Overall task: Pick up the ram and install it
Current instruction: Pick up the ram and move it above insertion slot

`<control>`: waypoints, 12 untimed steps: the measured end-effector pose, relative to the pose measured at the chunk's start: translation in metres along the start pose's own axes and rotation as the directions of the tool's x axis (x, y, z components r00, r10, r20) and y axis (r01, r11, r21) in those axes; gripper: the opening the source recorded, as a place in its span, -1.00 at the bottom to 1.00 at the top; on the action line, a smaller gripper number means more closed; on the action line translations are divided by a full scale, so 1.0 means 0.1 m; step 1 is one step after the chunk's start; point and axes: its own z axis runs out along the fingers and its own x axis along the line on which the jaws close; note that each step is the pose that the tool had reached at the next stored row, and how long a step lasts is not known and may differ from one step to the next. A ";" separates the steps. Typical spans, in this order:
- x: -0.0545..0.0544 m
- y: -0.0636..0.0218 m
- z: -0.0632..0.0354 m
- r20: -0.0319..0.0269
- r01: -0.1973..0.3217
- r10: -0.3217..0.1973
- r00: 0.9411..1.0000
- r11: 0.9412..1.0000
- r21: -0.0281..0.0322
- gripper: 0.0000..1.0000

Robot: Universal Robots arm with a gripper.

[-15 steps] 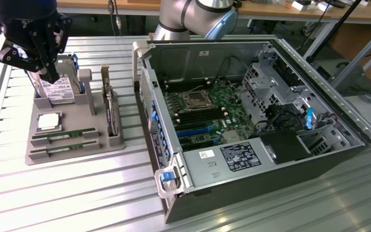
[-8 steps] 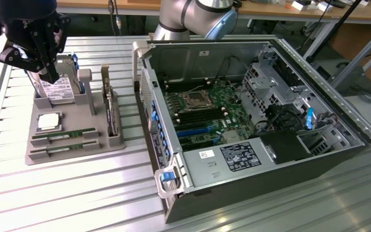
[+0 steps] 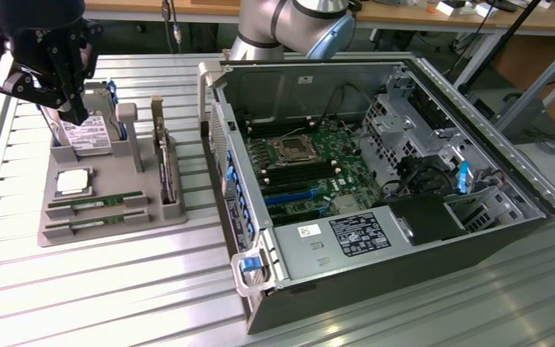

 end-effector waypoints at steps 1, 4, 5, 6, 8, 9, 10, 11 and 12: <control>0.00 0.000 0.000 0.000 0.005 -0.005 1.000 1.000 0.000 -0.80; 0.00 0.000 0.000 -0.001 0.028 -0.028 1.000 1.000 -0.001 -0.80; 0.00 0.000 0.000 -0.002 0.037 -0.037 0.999 0.999 -0.001 -0.80; 0.00 0.000 0.000 -0.002 0.043 -0.043 0.999 0.999 -0.001 -0.80; 0.00 0.000 0.000 -0.002 0.050 -0.050 0.999 0.999 -0.001 -0.80; 0.00 0.000 0.000 -0.002 0.054 -0.054 0.999 0.999 -0.001 -0.80; 0.00 0.000 0.000 -0.003 0.059 -0.059 0.998 0.998 -0.002 -0.80; 0.00 0.000 0.000 -0.003 0.064 -0.064 0.998 0.998 -0.002 -0.80; 0.00 0.000 0.000 -0.003 0.070 -0.070 0.998 0.998 -0.002 -0.80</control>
